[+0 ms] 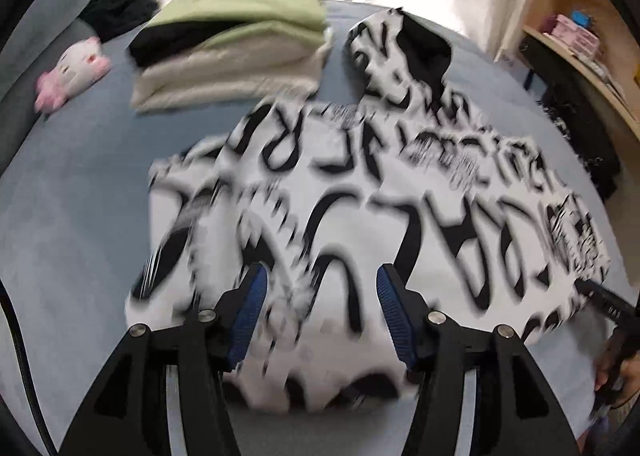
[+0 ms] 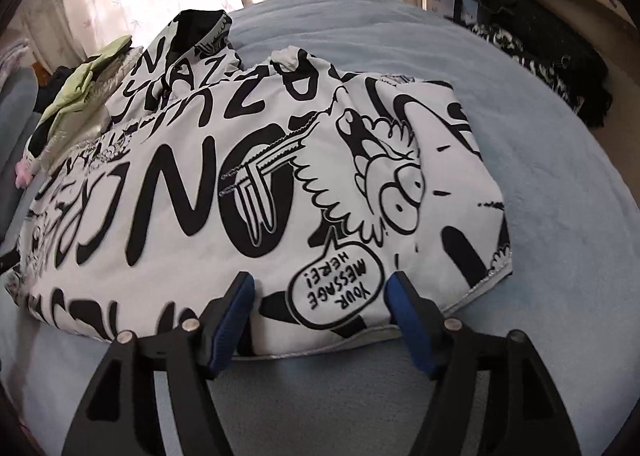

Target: Fold large clothes

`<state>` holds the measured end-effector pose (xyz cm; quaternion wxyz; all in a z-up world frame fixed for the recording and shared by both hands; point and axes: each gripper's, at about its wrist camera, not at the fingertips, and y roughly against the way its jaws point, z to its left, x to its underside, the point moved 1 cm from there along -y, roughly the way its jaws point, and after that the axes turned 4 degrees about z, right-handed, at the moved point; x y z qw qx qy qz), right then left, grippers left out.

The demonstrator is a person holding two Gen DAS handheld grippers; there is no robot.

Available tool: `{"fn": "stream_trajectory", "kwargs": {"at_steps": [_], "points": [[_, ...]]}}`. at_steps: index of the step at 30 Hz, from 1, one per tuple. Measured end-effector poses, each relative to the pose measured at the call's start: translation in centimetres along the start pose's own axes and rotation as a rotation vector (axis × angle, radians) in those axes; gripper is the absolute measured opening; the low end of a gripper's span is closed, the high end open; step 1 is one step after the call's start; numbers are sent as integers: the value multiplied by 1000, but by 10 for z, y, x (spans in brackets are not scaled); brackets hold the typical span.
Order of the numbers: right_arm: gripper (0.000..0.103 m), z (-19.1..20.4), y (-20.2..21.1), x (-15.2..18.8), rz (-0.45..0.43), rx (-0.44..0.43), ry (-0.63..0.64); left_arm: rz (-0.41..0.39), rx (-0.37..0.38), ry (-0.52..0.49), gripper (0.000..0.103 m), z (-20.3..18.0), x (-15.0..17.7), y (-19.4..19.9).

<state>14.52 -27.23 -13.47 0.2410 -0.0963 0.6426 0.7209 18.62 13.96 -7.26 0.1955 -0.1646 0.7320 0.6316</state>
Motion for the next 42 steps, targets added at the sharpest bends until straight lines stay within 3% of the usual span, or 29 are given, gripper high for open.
{"fn": "stream_trajectory", "kwargs": {"at_steps": [3, 9, 13, 17, 24, 29, 32, 33, 34, 35, 36, 38, 42], "points": [[69, 9, 7, -21, 7, -104, -20, -4, 18, -39, 55, -11, -40, -7], [69, 55, 8, -110, -61, -204, 24, -2, 39, -139, 55, -56, -134, -49], [69, 82, -25, -192, -73, -254, 35, 38, 40, -80, 55, -68, -191, -100], [69, 96, -70, -257, -55, -269, -2, 75, -16, -1, 55, -71, -240, -156], [69, 97, -162, -321, 12, -271, -89, 122, -57, 16, 55, -73, -268, -222], [62, 108, -211, -339, 91, -311, -95, 123, -46, 15, 55, -75, -272, -249], [62, 120, -224, -348, 79, -336, -97, 97, -40, 4, 53, -79, -273, -255], [60, 124, -226, -351, 72, -351, -107, 91, -28, 1, 38, -81, -273, -255], [43, 129, -229, -353, 80, -385, -114, 83, -14, -1, 23, -83, -273, -255], [13, 134, -232, -354, 100, -403, -112, 76, -15, 0, 8, -85, -274, -255], [2, 140, -232, -354, 110, -384, -97, 71, -19, 0, 4, -85, -274, -252], [1, 149, -221, -352, 70, -347, -40, 38, -44, -6, 2, -86, -273, -241], [1, 148, -157, -340, -78, -437, 12, -96, -36, 12, 1, -83, -264, -197]]}}
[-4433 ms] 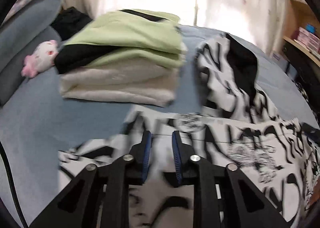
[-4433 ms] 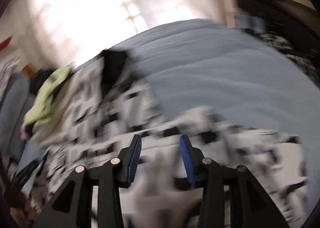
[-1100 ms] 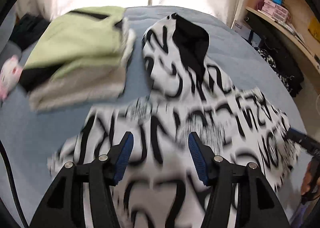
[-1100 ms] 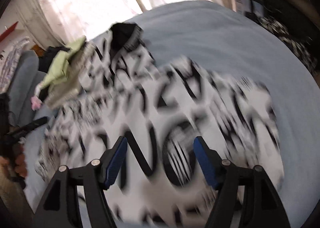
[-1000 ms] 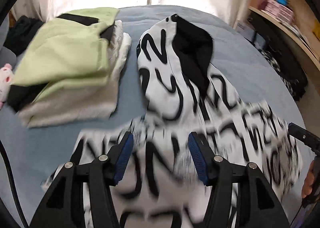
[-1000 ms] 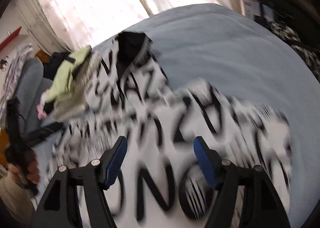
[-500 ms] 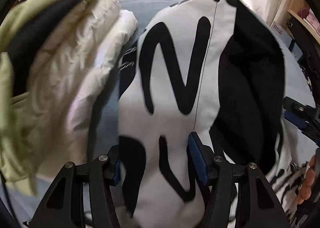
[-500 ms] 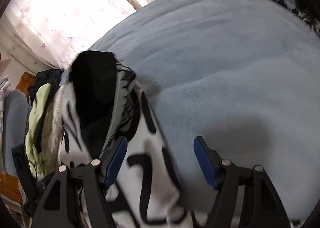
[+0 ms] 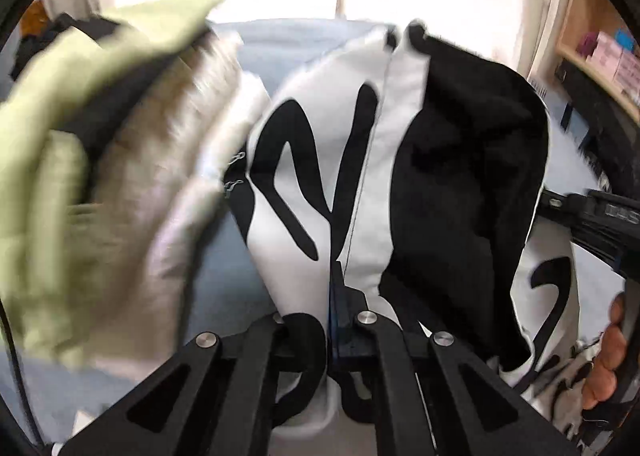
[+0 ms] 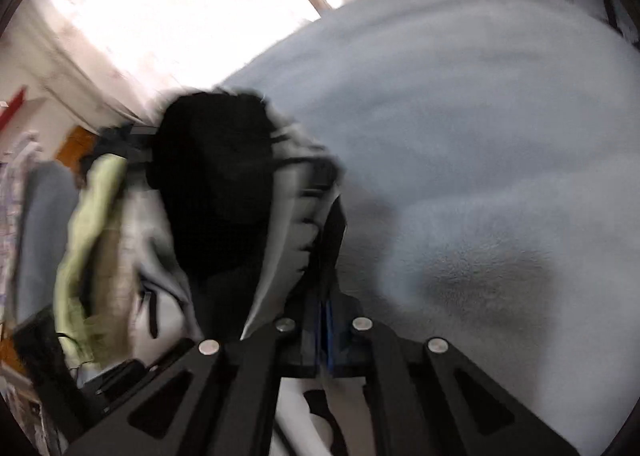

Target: Fold large clothes

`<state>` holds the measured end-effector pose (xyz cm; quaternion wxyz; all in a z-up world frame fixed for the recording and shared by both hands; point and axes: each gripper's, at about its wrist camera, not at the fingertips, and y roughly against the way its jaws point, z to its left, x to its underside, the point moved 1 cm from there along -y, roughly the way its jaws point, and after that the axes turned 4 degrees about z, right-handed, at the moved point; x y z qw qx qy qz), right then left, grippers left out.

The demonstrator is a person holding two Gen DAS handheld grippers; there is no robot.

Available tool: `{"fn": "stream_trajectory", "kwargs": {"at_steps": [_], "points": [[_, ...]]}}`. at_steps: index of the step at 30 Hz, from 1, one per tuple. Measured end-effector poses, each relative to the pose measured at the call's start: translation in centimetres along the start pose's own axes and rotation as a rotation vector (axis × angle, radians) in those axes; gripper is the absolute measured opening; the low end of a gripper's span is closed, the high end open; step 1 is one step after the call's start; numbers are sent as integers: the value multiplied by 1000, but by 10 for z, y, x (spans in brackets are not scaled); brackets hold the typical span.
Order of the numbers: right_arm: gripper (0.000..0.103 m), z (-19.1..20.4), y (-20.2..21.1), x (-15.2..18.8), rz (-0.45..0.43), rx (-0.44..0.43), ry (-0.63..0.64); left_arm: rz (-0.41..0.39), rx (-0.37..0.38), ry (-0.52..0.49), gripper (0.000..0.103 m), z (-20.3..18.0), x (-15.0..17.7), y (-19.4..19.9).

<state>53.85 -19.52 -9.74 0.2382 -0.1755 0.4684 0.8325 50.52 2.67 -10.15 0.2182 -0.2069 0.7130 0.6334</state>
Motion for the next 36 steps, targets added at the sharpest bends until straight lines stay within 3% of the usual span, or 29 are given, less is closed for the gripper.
{"fn": "stream_trajectory", "kwargs": {"at_steps": [5, 9, 13, 19, 24, 25, 28, 29, 33, 36], "points": [[1, 30, 93, 41, -126, -65, 162, -144, 78, -58, 1, -2, 36, 70], [1, 50, 148, 110, -192, -16, 372, -201, 112, -171, 3, 1, 95, 110], [5, 35, 159, 181, -91, 101, 412, -81, 141, -258, 7, 10, 154, 111], [8, 8, 166, 241, 46, 166, 311, -58, 125, -297, 14, 6, 200, 138], [9, 11, 193, 235, 40, 133, 247, -55, 109, -328, 14, 19, 212, 169], [16, 16, 199, 226, 16, 117, 235, -54, 111, -320, 15, 24, 210, 173], [61, 34, 217, 199, -81, 91, 229, -49, 114, -292, 15, 34, 211, 180], [68, 41, 221, 193, -111, 89, 236, -46, 112, -282, 15, 37, 211, 180], [68, 71, 203, 140, -130, 62, 234, -23, 120, -249, 15, 42, 208, 172], [68, 74, 174, 98, -115, 15, 119, -5, 133, -229, 15, 42, 212, 167]]}}
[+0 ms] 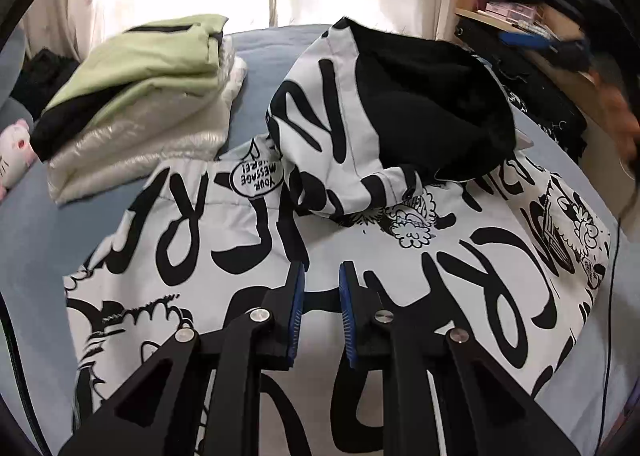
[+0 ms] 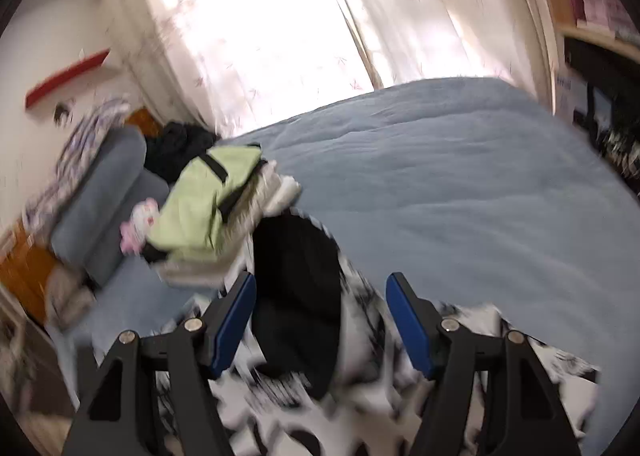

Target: Fold large clothes

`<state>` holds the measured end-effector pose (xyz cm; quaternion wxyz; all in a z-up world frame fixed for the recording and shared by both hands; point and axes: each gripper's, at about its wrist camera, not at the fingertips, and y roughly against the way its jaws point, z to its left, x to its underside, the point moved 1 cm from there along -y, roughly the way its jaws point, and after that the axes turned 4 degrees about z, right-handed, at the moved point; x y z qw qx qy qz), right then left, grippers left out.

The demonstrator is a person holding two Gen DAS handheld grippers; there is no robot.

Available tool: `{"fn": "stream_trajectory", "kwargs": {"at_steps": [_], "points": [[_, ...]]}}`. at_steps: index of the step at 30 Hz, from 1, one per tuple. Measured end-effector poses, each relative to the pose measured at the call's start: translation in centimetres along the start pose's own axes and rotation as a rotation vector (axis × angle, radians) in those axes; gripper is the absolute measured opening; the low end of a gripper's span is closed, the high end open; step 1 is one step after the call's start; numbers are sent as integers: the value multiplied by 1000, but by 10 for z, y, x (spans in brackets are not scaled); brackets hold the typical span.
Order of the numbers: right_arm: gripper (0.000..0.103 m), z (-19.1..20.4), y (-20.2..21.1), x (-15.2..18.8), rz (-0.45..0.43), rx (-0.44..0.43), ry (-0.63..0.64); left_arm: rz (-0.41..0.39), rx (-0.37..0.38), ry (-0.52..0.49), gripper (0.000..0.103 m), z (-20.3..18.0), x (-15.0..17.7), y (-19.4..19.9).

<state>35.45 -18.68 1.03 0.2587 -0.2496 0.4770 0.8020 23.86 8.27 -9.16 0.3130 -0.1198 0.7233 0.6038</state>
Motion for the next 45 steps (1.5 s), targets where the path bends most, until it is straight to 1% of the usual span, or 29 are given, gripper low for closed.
{"fn": "stream_trajectory", "kwargs": {"at_steps": [3, 5, 6, 7, 8, 11, 13, 15, 17, 19, 21, 22, 24, 25, 27, 28, 29, 30, 31, 32, 33, 35, 36, 39, 41, 42, 43, 44, 45], "points": [[66, -13, -28, -24, -4, 16, -128, 10, 12, 8, 15, 2, 2, -9], [52, -22, -55, -38, 20, 40, -217, 15, 19, 9, 15, 4, 2, -12], [49, -28, -68, -42, 45, 45, -264, 18, 22, 9, 15, 5, 2, -14], [45, -35, -82, -45, 72, 33, -314, 19, 24, 8, 15, 6, 2, -15], [43, -40, -96, -47, 97, 14, -353, 19, 28, 6, 15, 7, 0, -17], [43, -45, -118, -45, 170, -48, -406, 9, 31, 5, 15, 10, -7, -18], [43, -39, -140, -36, 281, -117, -416, -3, 32, 10, 15, 13, -15, -16], [43, -23, -144, -20, 369, -144, -316, -29, 32, 9, 15, 18, -25, -10], [37, -9, -136, 0, 409, -167, -181, -61, 38, 5, 15, 22, -37, 0], [35, 1, -124, 24, 442, -197, -84, -98, 32, 1, 15, 25, -48, 9], [35, 9, -113, 51, 463, -184, 27, -129, 33, 5, 15, 28, -60, 17], [35, 12, -107, 72, 483, -176, 80, -140, 34, 13, 15, 29, -67, 20], [34, 11, -105, 96, 504, -148, 122, -156, 40, 36, 15, 31, -79, 22], [33, 8, -106, 112, 508, -117, 137, -158, 48, 47, 15, 31, -85, 22], [33, 6, -104, 132, 490, -88, 154, -153, 77, 65, 19, 29, -96, 22], [33, 7, -100, 139, 453, -75, 171, -140, 105, 70, 21, 26, -101, 20], [33, 10, -97, 143, 428, -64, 188, -126, 130, 70, 27, 24, -106, 19], [33, 14, -94, 146, 402, -43, 208, -98, 170, 67, 35, 20, -111, 16], [33, 15, -95, 147, 390, -32, 213, -73, 200, 66, 41, 19, -114, 16], [34, 16, -95, 148, 375, -24, 209, -39, 237, 62, 53, 14, -119, 12], [35, 16, -95, 150, 363, -25, 201, -3, 271, 61, 61, 8, -123, 8], [35, 16, -94, 153, 348, -23, 200, 66, 343, 55, 67, -4, -128, -1], [35, 14, -92, 154, 342, -24, 201, 92, 363, 52, 67, -9, -130, -4], [35, 16, -92, 153, 332, -26, 201, 175, 389, 60, 70, -21, -135, -19], [35, 15, -92, 152, 330, -25, 202, 231, 378, 66, 70, -27, -135, -33], [35, 14, -91, 152, 329, -25, 201, 257, 355, 69, 65, -29, -135, -42], [35, 13, -91, 152, 329, -25, 199, 269, 341, 69, 52, -31, -134, -48], [35, 13, -90, 151, 329, -26, 198, 274, 316, 69, 5, -33, -133, -52], [35, 13, -88, 152, 328, -28, 193, 285, 275, 76, 4, -34, -135, -55]]}}
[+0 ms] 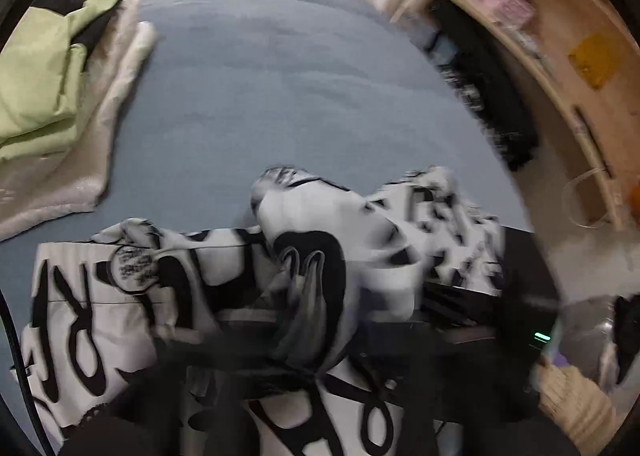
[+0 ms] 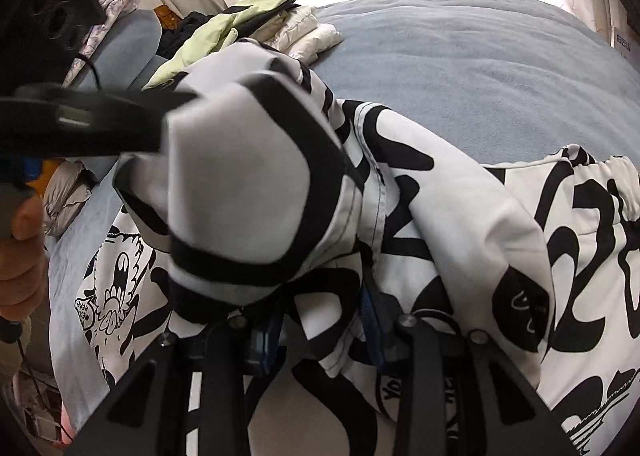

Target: Fold large clothes

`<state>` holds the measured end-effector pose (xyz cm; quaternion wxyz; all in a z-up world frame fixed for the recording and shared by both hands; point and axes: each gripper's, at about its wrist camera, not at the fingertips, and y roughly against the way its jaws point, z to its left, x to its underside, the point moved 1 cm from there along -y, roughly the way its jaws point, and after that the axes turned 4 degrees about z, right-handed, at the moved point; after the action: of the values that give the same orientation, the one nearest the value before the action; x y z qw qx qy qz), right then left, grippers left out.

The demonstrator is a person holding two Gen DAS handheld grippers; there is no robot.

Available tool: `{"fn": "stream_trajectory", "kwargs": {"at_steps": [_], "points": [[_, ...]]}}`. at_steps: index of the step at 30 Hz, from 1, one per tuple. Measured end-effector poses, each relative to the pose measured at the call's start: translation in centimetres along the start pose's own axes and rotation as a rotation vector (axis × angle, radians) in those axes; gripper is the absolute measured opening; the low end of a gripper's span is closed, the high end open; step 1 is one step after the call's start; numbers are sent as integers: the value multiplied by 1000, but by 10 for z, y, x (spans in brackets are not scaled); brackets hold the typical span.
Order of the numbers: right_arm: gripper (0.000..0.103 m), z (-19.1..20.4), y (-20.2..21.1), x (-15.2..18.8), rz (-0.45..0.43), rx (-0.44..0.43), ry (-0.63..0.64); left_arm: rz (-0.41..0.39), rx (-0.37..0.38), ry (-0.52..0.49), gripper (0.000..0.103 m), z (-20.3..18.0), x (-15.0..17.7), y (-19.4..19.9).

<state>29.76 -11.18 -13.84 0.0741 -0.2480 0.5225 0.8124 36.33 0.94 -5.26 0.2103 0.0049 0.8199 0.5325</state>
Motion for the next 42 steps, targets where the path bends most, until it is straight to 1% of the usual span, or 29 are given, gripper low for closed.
{"fn": "stream_trajectory", "kwargs": {"at_steps": [1, 3, 4, 5, 6, 7, 8, 9, 10, 11, 13, 15, 17, 20, 22, 24, 25, 26, 27, 28, 29, 30, 32, 33, 35, 37, 38, 39, 42], "points": [[35, 0, 3, 2, -1, -4, -4, -30, -19, -4, 3, -3, -2, 3], [35, 3, 14, 2, -32, -13, -8, -131, -64, -75, 2, -15, 1, 21], [35, 4, 20, 2, -49, -18, -16, -186, -73, -126, 2, -23, 7, 33], [35, 4, 28, 4, -68, -29, -25, -258, -82, -200, 2, -33, 17, 48], [36, 5, 40, 8, -97, -50, -32, -313, -92, -268, 2, -41, 30, 60], [40, 5, 49, 11, -116, -63, -35, -359, -108, -329, 2, -49, 43, 69], [48, 6, 61, 18, -127, -83, -38, -428, -141, -420, 2, -58, 69, 79], [52, 5, 69, 26, -122, -109, -43, -471, -164, -489, 2, -63, 91, 84], [56, 4, 75, 33, -113, -136, -51, -494, -186, -541, 2, -67, 109, 85], [58, 3, 81, 44, -94, -171, -62, -511, -225, -612, 2, -73, 133, 83], [61, 0, 89, 65, -55, -224, -82, -488, -307, -742, 3, -75, 183, 66], [62, -2, 94, 85, -14, -234, -106, -423, -377, -803, 3, -70, 220, 44], [62, -4, 98, 103, 35, -241, -143, -368, -418, -810, 3, -62, 248, 26], [62, -6, 109, 120, 56, -288, -230, -344, -419, -760, 5, -57, 263, 25], [64, -6, 120, 121, 32, -324, -295, -353, -389, -697, 5, -56, 263, 33], [72, -4, 132, 119, 3, -357, -342, -345, -340, -635, 8, -56, 260, 43], [79, -1, 139, 115, -16, -372, -368, -337, -316, -609, 9, -56, 258, 46], [80, 2, 143, 111, -34, -384, -385, -327, -286, -578, 16, -54, 257, 54], [80, 6, 149, 107, -53, -397, -401, -312, -252, -547, 27, -53, 256, 59], [80, 10, 154, 101, -68, -413, -421, -300, -219, -516, 32, -54, 254, 63], [81, 13, 157, 96, -79, -425, -441, -294, -193, -490, 45, -56, 253, 66], [81, 17, 158, 91, -84, -429, -463, -291, -151, -451, 54, -56, 252, 70], [82, 21, 157, 82, -74, -438, -514, -285, -66, -387, 56, -55, 251, 79], [82, 24, 154, 78, -67, -464, -538, -272, -18, -356, 57, -54, 250, 83], [82, 26, 150, 73, -62, -471, -565, -235, 85, -286, 59, -50, 248, 87], [82, 27, 146, 67, -59, -446, -605, -213, 169, -225, 62, -44, 247, 87], [82, 25, 141, 66, -53, -437, -634, -198, 237, -173, 64, -38, 247, 87], [82, 21, 134, 63, -44, -432, -678, -190, 281, -139, 64, -36, 247, 85], [82, 13, 120, 60, -24, -382, -744, -172, 442, 20, 65, -19, 244, 76]]}}
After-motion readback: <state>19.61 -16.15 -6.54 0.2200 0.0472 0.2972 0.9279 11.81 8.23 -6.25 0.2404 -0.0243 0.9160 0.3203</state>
